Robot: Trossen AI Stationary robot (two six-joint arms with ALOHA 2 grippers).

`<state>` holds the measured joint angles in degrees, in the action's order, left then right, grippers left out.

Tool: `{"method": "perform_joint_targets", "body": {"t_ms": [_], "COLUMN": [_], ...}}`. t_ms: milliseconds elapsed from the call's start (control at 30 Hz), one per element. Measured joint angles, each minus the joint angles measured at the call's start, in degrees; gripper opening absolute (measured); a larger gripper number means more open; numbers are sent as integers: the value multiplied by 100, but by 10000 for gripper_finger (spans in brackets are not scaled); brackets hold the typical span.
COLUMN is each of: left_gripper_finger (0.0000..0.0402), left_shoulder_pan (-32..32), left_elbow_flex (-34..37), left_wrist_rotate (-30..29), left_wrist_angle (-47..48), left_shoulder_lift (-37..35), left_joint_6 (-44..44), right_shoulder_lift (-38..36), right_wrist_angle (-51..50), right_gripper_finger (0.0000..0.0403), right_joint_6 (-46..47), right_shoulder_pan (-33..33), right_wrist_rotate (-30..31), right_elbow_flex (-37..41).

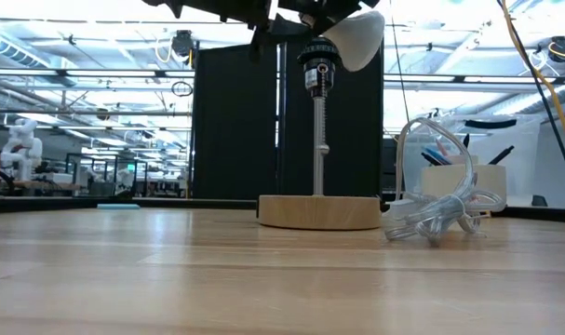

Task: Screw lightbulb
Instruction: Insert the lightbulb into the lamp

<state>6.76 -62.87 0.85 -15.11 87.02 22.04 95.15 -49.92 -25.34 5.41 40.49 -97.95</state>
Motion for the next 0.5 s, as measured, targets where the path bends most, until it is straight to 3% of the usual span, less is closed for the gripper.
{"method": "perform_joint_targets", "body": {"t_ms": [233, 500], "left_gripper_finger": [163, 128], "left_shoulder_pan": [-2, 13], "left_elbow_flex": [7, 7], "left_wrist_rotate": [-23, 13], "left_wrist_angle": [-127, -160], "left_shoulder_lift": [9, 13], "left_joint_6": [-22, -186], "right_shoulder_lift": [-2, -2], "right_wrist_angle": [-31, -156], "right_gripper_finger": [145, 145], "right_joint_6": [12, 65], "right_shoulder_pan": [53, 136], "right_wrist_rotate": [84, 227], "right_elbow_flex": [-2, -2]}}
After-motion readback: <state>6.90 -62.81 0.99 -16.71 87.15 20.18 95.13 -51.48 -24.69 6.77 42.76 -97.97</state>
